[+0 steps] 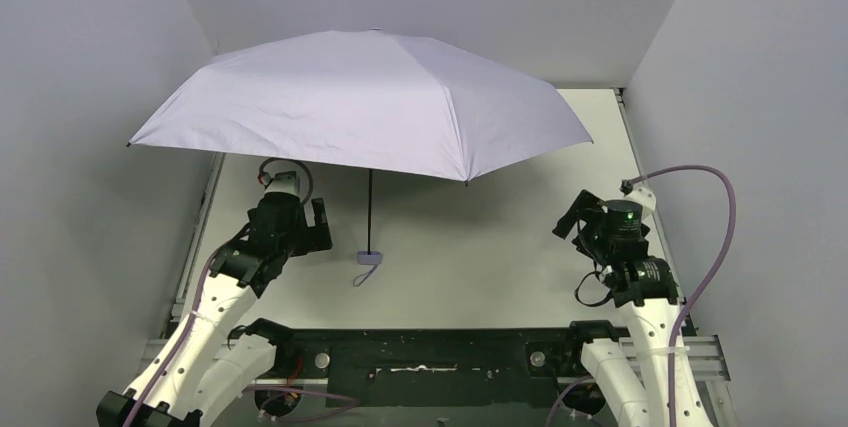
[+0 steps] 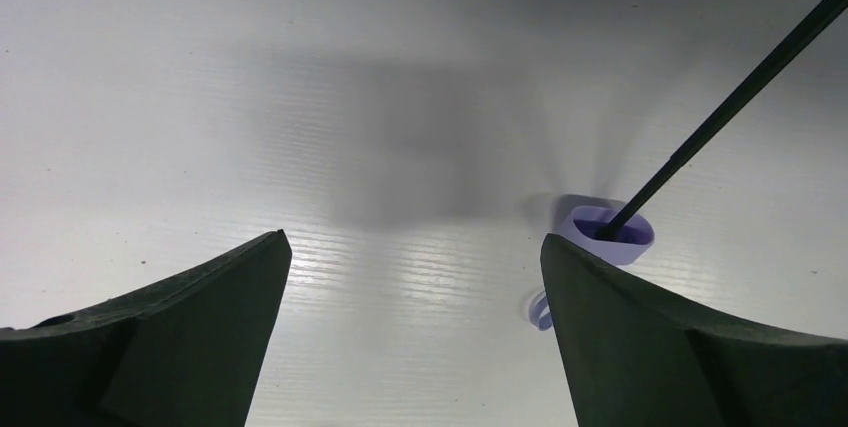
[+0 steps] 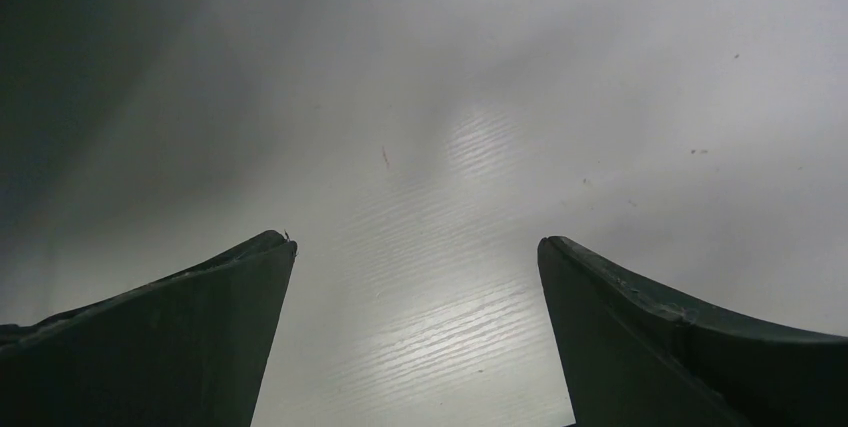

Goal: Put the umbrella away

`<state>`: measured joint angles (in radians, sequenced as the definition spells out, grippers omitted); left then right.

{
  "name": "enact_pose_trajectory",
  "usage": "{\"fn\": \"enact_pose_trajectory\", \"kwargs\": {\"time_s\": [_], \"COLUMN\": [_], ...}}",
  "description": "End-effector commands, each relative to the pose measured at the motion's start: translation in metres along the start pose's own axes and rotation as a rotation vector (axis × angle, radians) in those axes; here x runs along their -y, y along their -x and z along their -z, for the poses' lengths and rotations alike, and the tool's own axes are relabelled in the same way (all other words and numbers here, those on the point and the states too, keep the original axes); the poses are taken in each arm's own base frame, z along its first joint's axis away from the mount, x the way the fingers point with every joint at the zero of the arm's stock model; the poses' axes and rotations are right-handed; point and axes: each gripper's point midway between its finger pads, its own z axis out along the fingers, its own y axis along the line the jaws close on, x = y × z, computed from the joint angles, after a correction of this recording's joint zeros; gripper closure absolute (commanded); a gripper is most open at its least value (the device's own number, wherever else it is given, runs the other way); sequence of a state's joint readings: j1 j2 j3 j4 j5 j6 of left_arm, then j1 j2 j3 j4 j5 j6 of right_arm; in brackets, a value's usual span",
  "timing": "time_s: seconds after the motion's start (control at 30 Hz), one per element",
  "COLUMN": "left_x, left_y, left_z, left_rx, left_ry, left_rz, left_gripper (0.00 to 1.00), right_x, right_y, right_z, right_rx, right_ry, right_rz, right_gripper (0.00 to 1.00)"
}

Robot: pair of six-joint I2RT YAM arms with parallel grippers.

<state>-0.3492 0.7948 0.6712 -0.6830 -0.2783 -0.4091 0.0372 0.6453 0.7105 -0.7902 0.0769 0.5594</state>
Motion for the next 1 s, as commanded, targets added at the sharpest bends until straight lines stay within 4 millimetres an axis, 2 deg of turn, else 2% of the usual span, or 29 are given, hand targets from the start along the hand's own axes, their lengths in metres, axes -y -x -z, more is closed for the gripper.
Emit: {"fn": "enact_pose_trajectory", "kwargs": {"time_s": [0.0, 0.17, 0.33, 0.43, 0.63, 0.7, 0.8, 0.97], "left_x": [0.019, 0.035, 0.061, 0.080, 0.130, 0.141, 0.161, 0.175], "left_y": [0.035, 0.044, 0.062, 0.081, 0.113, 0.117, 0.113, 0.102], "left_z": [0.013, 0.013, 0.006, -0.001, -0.008, -0.015, -0.026, -0.051], "left_rx": [0.094, 0.122, 0.204, 0.257, 0.366, 0.365, 0.340, 0.303], "left_ry": [-0.088, -0.170, -0.291, -0.359, -0.566, -0.598, -0.661, -0.659], "left_rz": [0.060, 0.074, 0.116, 0.136, 0.118, 0.106, 0.075, 0.036], "left_gripper": [0.04, 0.04, 0.04, 0.04, 0.09, 0.11, 0.20, 0.29], "right_x": [-0.010, -0.004, -0.023, -0.030, -0.052, -0.055, -0.059, -0.063], "right_y": [-0.007, -0.003, -0.004, -0.008, -0.017, -0.021, -0.024, -0.032], "right_z": [-0.003, -0.009, -0.006, -0.003, 0.001, -0.001, -0.001, -0.001], "right_rx": [-0.024, -0.005, -0.053, -0.046, -0.029, -0.049, -0.061, -0.084], "right_ry": [0.040, 0.010, 0.113, 0.180, 0.337, 0.354, 0.386, 0.417], "right_rz": [-0.116, -0.099, -0.013, 0.005, -0.007, -0.011, -0.006, -0.009], "right_gripper": [0.00, 0.00, 0.00, 0.00, 0.00, 0.00, 0.01, 0.04]}}
